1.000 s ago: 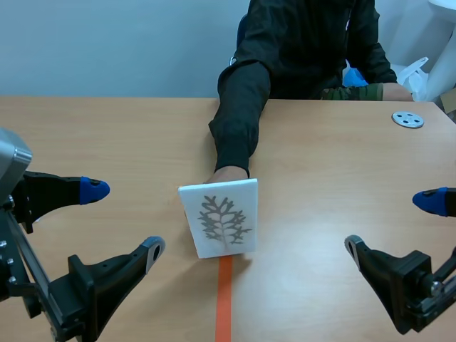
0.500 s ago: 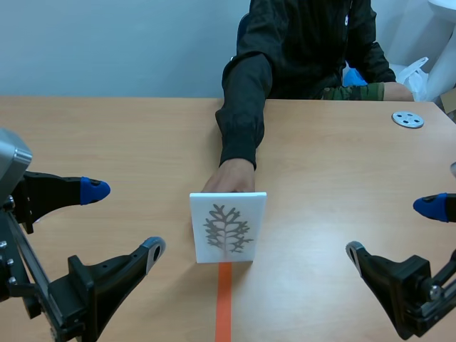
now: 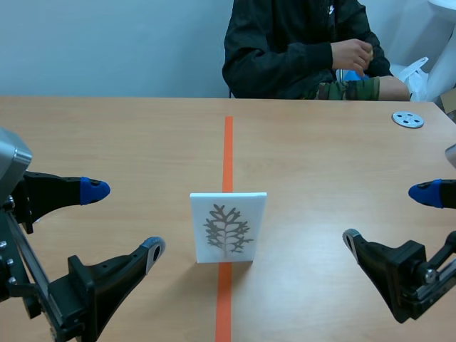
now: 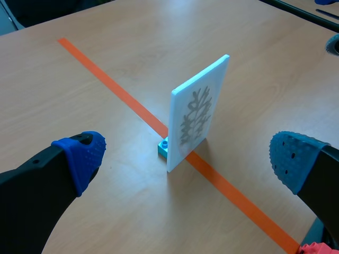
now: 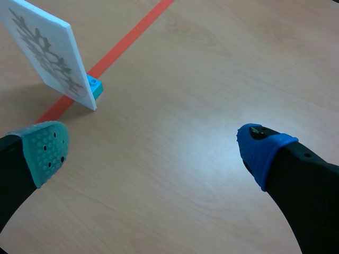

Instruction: Sort the leaf by its shape. The table is split by an orange tape line. A compound leaf with several leaflets goes to the left side, a simple leaf with one blade goes to the right side. Return to the home posture when a red brick is placed on the table.

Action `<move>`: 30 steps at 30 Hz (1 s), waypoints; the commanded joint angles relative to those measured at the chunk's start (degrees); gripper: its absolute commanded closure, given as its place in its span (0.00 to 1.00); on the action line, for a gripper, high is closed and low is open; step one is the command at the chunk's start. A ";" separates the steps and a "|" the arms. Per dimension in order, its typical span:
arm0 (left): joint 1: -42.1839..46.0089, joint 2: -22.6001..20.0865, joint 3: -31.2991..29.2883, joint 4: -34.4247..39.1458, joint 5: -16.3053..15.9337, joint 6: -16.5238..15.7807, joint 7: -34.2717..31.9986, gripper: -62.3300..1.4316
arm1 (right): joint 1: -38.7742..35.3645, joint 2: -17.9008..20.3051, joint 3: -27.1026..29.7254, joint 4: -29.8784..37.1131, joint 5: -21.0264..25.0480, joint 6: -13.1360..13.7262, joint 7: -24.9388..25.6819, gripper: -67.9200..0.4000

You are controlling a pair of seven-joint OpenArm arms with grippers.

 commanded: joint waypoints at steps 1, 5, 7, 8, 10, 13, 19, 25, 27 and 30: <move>-0.61 -0.48 0.22 0.24 -0.59 -0.13 -0.83 0.00 | 0.70 0.13 0.74 0.11 0.20 -0.11 0.66 0.00; -0.61 -0.48 0.22 0.24 -0.59 -0.13 -1.03 0.00 | 3.32 0.13 0.48 -0.94 0.20 4.39 -0.46 0.00; -0.61 -0.48 0.22 0.24 -0.59 -0.13 -1.01 0.00 | 5.22 0.13 -0.26 -1.90 0.22 5.75 -0.52 0.00; -0.61 -0.46 0.22 0.24 -0.59 -0.13 -1.01 0.00 | 6.27 0.13 -0.76 -2.51 0.22 6.80 -0.57 0.00; -0.61 -0.46 0.22 0.24 -0.59 -0.13 -1.03 0.00 | 8.52 0.13 -1.97 -4.07 0.22 9.90 -0.59 0.00; -0.61 -0.46 0.22 0.24 -0.59 -0.13 -1.03 0.00 | 12.20 0.13 -4.28 -6.75 0.22 12.52 -0.59 0.00; -0.61 -0.46 0.20 0.24 -0.59 -0.11 -1.01 0.00 | 20.00 0.11 -9.94 -13.22 0.22 15.30 0.39 0.00; -0.61 -0.42 0.20 0.24 -0.59 -0.11 -1.20 0.00 | 26.73 -0.92 -16.96 -20.52 -0.46 15.34 3.78 0.00; -0.61 -0.26 0.15 0.24 -0.59 -0.09 -1.20 0.00 | 28.72 -1.86 -19.06 -22.73 -2.25 15.47 4.37 0.00; -0.61 -0.15 0.13 0.24 -0.59 -0.07 -1.20 0.00 | 31.26 -3.32 -21.99 -25.75 -4.79 15.47 6.71 0.00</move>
